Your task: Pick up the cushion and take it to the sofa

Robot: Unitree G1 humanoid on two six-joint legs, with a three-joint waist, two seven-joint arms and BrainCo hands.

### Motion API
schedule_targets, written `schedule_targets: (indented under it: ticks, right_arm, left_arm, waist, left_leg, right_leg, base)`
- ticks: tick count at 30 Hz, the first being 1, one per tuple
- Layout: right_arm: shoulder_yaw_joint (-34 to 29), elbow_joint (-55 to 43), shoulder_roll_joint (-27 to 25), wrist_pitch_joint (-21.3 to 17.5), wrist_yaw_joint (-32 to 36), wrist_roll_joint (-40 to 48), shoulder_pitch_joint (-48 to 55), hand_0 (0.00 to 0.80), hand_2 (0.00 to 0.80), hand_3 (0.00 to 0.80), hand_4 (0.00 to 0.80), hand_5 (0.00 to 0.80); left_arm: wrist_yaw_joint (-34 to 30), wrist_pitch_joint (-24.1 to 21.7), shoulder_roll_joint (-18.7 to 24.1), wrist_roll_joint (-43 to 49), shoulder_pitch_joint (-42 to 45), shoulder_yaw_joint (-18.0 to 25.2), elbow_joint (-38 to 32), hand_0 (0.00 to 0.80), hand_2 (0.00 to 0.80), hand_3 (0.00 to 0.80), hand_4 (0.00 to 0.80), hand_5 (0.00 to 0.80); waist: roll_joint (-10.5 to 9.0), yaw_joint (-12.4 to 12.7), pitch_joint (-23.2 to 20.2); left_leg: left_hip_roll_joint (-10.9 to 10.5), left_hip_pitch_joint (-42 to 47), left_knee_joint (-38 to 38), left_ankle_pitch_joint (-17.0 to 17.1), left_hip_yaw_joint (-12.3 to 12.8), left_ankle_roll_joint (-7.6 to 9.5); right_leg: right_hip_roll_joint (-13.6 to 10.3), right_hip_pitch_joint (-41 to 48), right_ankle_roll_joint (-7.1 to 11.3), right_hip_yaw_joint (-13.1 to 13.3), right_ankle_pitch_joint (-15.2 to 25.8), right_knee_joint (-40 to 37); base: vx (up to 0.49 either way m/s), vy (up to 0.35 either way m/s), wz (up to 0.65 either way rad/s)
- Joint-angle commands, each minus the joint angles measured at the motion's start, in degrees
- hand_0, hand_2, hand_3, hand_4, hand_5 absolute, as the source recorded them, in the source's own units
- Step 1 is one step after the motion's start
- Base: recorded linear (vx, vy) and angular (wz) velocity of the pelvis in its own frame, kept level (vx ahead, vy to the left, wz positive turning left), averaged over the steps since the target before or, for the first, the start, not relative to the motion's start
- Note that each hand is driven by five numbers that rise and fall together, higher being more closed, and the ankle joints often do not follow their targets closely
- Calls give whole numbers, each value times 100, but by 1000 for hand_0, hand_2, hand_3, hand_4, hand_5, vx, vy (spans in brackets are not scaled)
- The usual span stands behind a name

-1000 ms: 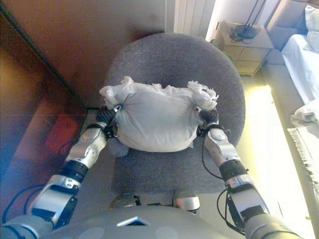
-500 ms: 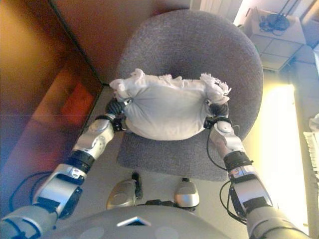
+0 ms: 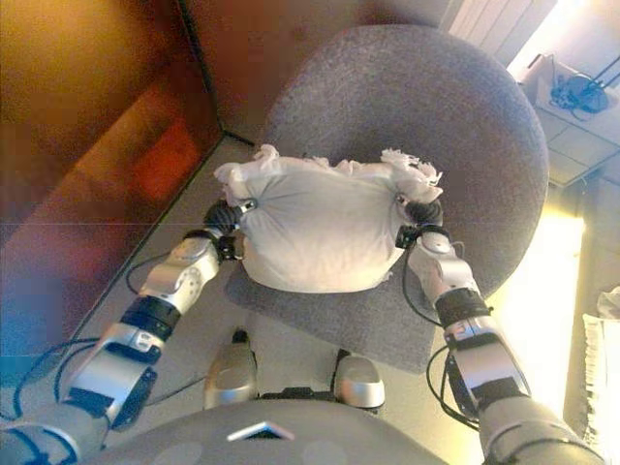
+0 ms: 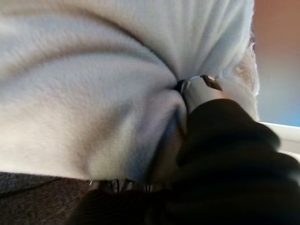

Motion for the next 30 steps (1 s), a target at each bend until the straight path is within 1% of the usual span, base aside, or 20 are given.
schedule_targets:
  ticks: [1, 4, 6, 11, 14, 16, 18, 21, 24, 27, 30]
  right_arm:
    - [-241, 245, -309, -282, -227, 99, -829, 800, 800, 800, 800, 800]
    - [-246, 737, -263, -251, -549, 282, -1144, 800, 800, 800, 800, 800]
    - [-243, 1118, -232, -285, -669, 257, -1397, 800, 800, 800, 800, 800]
    - [-123, 1327, -286, -367, -887, 140, -1769, 800, 800, 800, 800, 800]
    - [-64, 1443, -403, -482, -925, 160, -2115, 800, 800, 800, 800, 800]
    - [-4, 1569, -535, -519, -816, 143, -2355, 800, 800, 800, 800, 800]
    - [119, 1690, -664, -475, -648, 169, -2500, 800, 800, 800, 800, 800]
    - [171, 1588, -787, -319, -403, 42, -2306, 800, 800, 800, 800, 800]
    - [119, 1475, -882, -252, -328, -189, -1980, 800, 800, 800, 800, 800]
    - [-1, 1468, -926, -303, -403, -392, -1805, 800, 800, 800, 800, 800]
    - [-127, 1509, -1048, -270, -427, -433, -1842, 800, 800, 800, 800, 800]
  left_arm:
    - [-115, -47, 235, -154, -379, -94, -584, 800, 800, 800, 800, 800]
    - [-170, 88, 252, -102, -507, -269, -600, 800, 800, 800, 800, 800]
    - [-110, 138, 229, -103, -670, -408, -549, 800, 800, 800, 800, 800]
    - [-147, -20, 204, -220, -895, -605, -432, 800, 800, 800, 800, 800]
    - [-112, -122, 212, -262, -1238, -735, -441, 800, 800, 800, 800, 800]
    - [-80, -160, 193, -243, -1433, -760, -387, 800, 800, 800, 800, 800]
    - [26, -209, 131, -312, -1506, -823, -231, 800, 800, 800, 800, 800]
    - [62, -239, 14, -527, -1293, -784, -56, 800, 800, 800, 800, 800]
    - [-30, -248, -101, -589, -1059, -755, 43, 800, 800, 800, 800, 800]
    - [-104, -244, -222, -535, -942, -772, 77, 800, 800, 800, 800, 800]
    - [-155, -266, -271, -514, -928, -818, 68, 800, 800, 800, 800, 800]
  waist:
    - [-25, 340, -215]
    - [-44, 446, -153]
    - [-40, 502, -102]
    - [-2, 542, 21]
    - [-9, 540, 200]
    - [13, 509, 312]
    - [38, 458, 326]
    - [74, 400, 250]
    - [112, 354, 196]
    - [147, 314, 210]
    - [147, 303, 235]
  left_leg:
    - [636, 128, 181, 12, -67, -328]
    - [648, -33, 297, 16, -165, -358]
    - [669, -146, 356, 39, -220, -384]
    - [685, -323, 431, 81, -337, -441]
    - [685, -642, 642, 51, -448, -482]
    - [678, -891, 996, -57, -489, -487]
    - [678, -1008, 1461, -306, -524, -450]
    - [681, -921, 1889, -647, -504, -345]
    - [649, -740, 2099, -849, -485, -276]
    - [609, -560, 2127, -919, -474, -240]
    - [592, -460, 2056, -897, -472, -240]
  right_leg:
    - [-634, -412, 676, 173, 555, 162]
    - [-611, -391, 683, 146, 557, 142]
    - [-602, -401, 692, 133, 558, 146]
    - [-600, -448, 694, 161, 547, 169]
    - [-622, -661, 694, 183, 524, 326]
    - [-661, -885, 660, 221, 445, 651]
    - [-717, -1083, 589, 296, 284, 1126]
    - [-828, -1214, 518, 346, 16, 1748]
    - [-904, -1234, 491, 375, -153, 2149]
    - [-937, -1227, 502, 384, -223, 2332]
    - [-931, -1189, 525, 366, -220, 2328]
  base:
    - [44, -89, 11]
    - [11, -71, 21]
    - [-41, -43, 20]
    - [-38, -5, 11]
    - [-222, -16, -1]
    - [-205, 72, -5]
    - [-14, 100, -10]
    - [192, 127, -13]
    - [234, 86, -10]
    - [132, 32, 1]
    - [60, -13, -1]
